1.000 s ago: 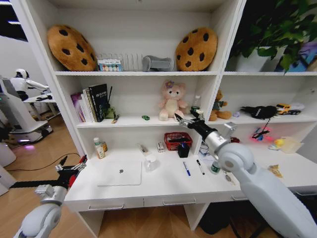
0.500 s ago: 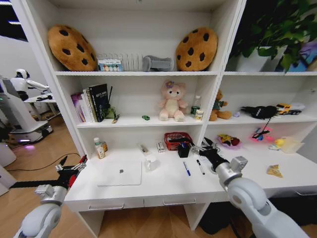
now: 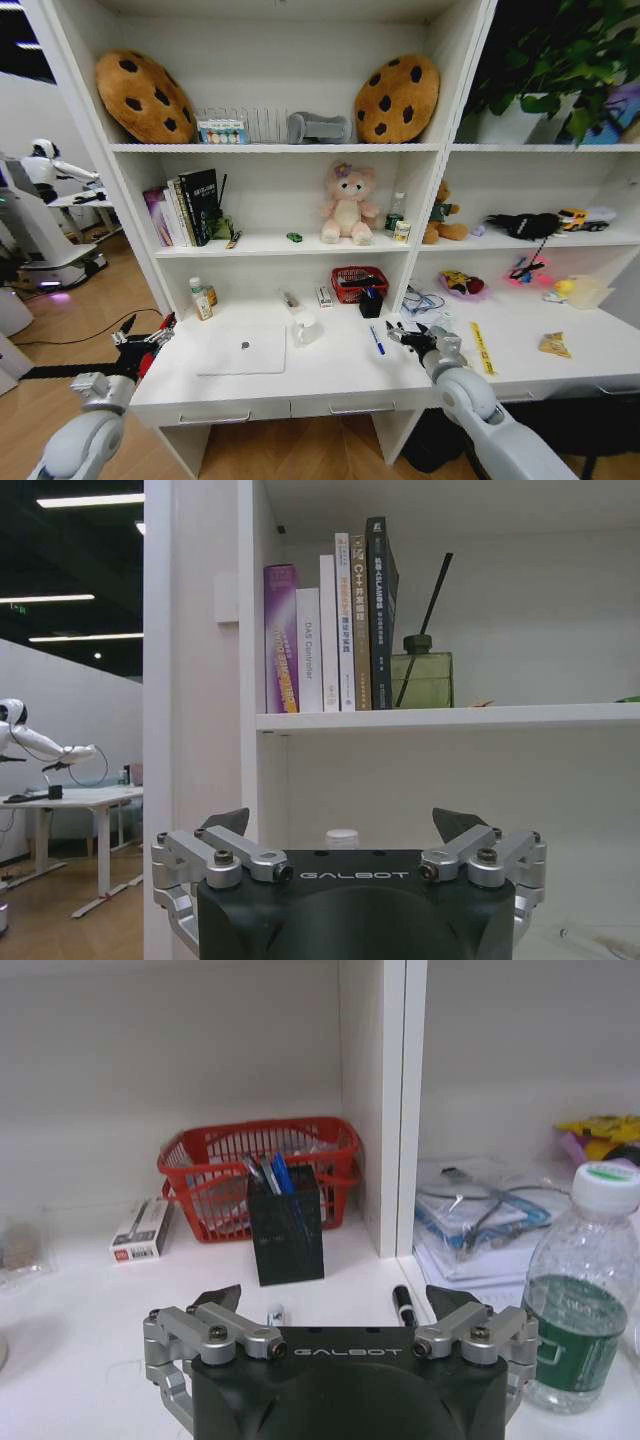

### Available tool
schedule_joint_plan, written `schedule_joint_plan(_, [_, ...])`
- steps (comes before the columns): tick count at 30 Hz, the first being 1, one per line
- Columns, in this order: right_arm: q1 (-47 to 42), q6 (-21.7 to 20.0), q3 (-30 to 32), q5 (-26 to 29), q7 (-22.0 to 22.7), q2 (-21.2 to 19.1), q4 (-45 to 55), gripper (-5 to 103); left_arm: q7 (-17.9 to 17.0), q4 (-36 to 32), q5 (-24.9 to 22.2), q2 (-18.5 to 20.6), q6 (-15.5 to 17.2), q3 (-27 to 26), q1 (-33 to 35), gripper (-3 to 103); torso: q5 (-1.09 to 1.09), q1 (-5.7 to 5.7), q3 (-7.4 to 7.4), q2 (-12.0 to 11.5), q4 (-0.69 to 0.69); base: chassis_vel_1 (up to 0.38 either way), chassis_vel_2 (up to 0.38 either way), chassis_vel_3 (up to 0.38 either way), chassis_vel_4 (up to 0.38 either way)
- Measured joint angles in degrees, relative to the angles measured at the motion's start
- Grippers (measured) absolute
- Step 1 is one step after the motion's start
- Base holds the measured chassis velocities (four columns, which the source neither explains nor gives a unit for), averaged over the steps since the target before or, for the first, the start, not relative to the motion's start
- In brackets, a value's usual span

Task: Organize the objects on the table.

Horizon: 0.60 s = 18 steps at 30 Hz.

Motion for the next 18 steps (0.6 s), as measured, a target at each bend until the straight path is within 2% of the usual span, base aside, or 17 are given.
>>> schedule_joint_plan(6, [3.6, -2.5, -2.7, 2.4, 0.4, 0.7, -6.2, 100, 0.0, 0.0, 0.0, 0.0, 0.0, 0.0, 0.0, 100, -0.02, 0.0, 0.0, 0.0, -0.01, 0.0, 0.0, 0.0, 0.0])
schedule_joint_plan(12, [11.2, -5.2, -9.6, 1.9, 0.1, 2.2, -12.5, 100, 0.0, 0.0, 0.0, 0.0, 0.0, 0.0, 0.0, 100, -0.02, 0.0, 0.0, 0.0, 0.01, 0.0, 0.0, 0.0, 0.0])
schedule_joint_plan(18, [14.0, -5.4, -12.0, 0.6, 0.0, 3.5, -17.0, 100, 0.0, 0.0, 0.0, 0.0, 0.0, 0.0, 0.0, 100, -0.02, 0.0, 0.0, 0.0, 0.0, 0.0, 0.0, 0.0, 0.0])
